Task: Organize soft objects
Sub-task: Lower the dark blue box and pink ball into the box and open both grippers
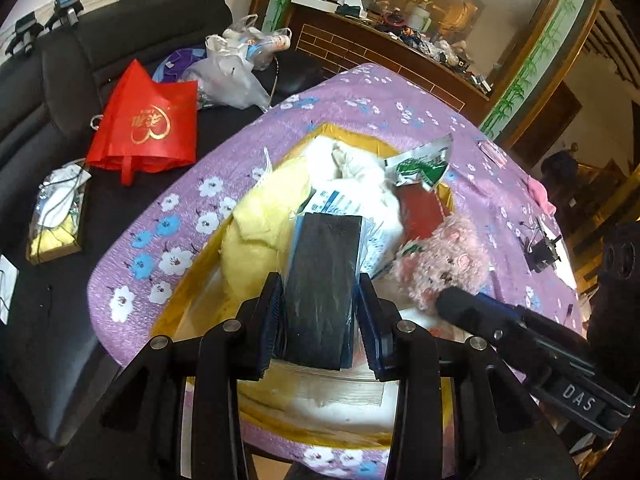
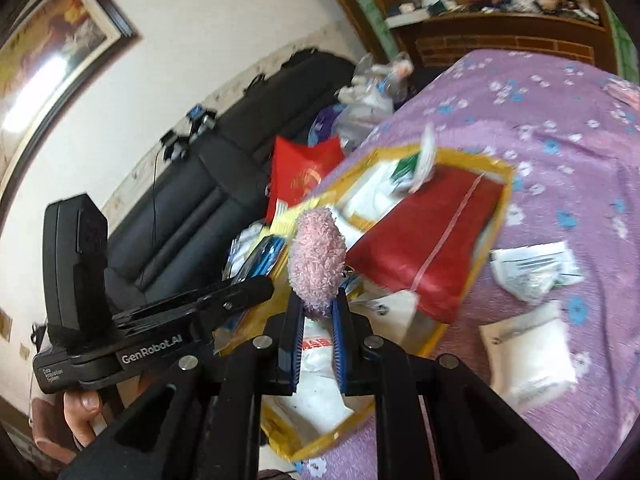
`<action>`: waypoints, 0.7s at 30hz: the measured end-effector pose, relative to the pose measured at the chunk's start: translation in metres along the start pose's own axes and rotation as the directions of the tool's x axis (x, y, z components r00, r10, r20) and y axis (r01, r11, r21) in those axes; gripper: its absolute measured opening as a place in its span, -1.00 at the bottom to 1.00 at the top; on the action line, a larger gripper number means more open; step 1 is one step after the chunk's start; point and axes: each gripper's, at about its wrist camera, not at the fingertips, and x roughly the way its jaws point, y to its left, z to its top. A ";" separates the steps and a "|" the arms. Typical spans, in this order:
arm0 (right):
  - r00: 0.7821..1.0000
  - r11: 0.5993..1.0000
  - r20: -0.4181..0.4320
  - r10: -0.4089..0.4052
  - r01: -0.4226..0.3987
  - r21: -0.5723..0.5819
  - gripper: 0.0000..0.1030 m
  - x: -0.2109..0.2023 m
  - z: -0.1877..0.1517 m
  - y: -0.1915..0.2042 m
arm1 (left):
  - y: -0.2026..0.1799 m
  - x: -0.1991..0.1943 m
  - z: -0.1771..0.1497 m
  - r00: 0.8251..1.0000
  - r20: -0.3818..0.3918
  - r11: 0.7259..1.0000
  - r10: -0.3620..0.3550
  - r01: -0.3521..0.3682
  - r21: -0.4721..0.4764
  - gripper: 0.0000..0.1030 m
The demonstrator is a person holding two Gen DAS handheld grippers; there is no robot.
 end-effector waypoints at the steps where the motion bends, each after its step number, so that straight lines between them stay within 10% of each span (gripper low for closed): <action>1: 1.000 1.000 0.004 0.000 0.000 0.008 -0.71 0.000 -0.002 0.001 | 0.003 0.005 -0.002 1.000 -0.013 1.000 -0.001 0.001 -0.011 -0.30; 5: 0.999 0.998 0.031 0.036 -0.037 0.043 -0.49 -0.013 -0.003 -0.006 | 0.004 0.004 0.001 1.000 0.012 1.000 -0.009 0.009 -0.022 -0.20; 8: 0.994 0.994 0.090 0.063 -0.071 0.088 0.07 -0.033 -0.006 -0.016 | 0.000 -0.009 0.001 0.996 0.092 1.000 -0.001 0.002 -0.009 0.33; 21: 0.980 0.974 0.200 -0.016 -0.029 0.223 0.22 -0.108 -0.023 -0.075 | -0.049 -0.019 -0.004 0.991 0.131 0.993 0.005 -0.019 0.113 0.39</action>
